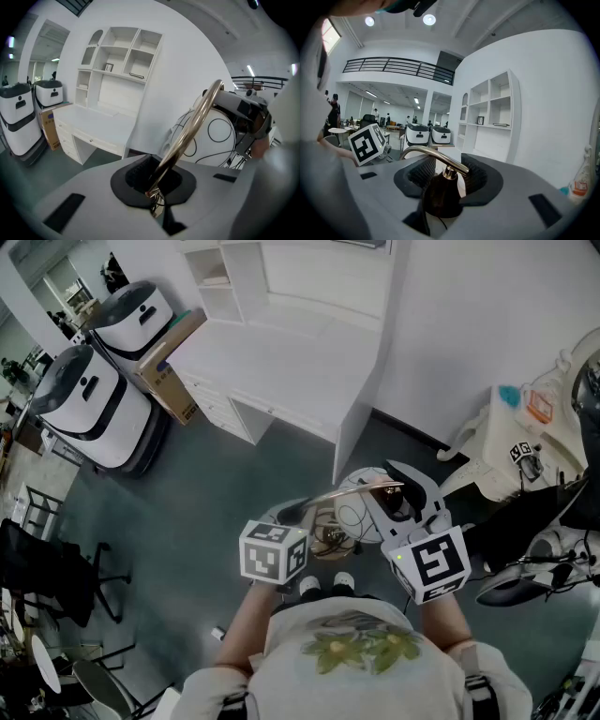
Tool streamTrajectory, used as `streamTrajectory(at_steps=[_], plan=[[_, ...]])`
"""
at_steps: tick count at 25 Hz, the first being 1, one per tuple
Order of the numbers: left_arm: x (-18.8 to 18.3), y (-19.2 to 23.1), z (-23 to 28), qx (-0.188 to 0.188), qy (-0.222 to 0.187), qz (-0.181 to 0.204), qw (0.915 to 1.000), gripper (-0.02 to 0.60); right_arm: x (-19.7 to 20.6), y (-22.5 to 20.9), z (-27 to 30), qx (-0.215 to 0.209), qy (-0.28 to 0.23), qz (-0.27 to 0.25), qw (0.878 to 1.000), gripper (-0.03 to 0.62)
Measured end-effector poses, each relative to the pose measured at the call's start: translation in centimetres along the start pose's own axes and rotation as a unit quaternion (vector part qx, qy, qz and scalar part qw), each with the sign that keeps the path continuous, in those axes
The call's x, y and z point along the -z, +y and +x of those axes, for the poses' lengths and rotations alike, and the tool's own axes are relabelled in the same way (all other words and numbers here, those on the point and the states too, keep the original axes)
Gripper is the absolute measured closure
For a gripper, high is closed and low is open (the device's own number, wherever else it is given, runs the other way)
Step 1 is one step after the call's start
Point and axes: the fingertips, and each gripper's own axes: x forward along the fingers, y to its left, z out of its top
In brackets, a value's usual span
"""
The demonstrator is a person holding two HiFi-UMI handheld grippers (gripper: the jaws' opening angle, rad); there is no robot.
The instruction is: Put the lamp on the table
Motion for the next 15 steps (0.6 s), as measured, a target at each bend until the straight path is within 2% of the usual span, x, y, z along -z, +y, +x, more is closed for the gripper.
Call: streamTrajectory(at_steps=[15], plan=[[-1.6, -2.2, 2.5, -0.023, -0.017, 0.001, 0.9996, 0.555, 0.5, -3.7, -1.0, -0.019, -0.022, -0.007, 1.000, 0.408]])
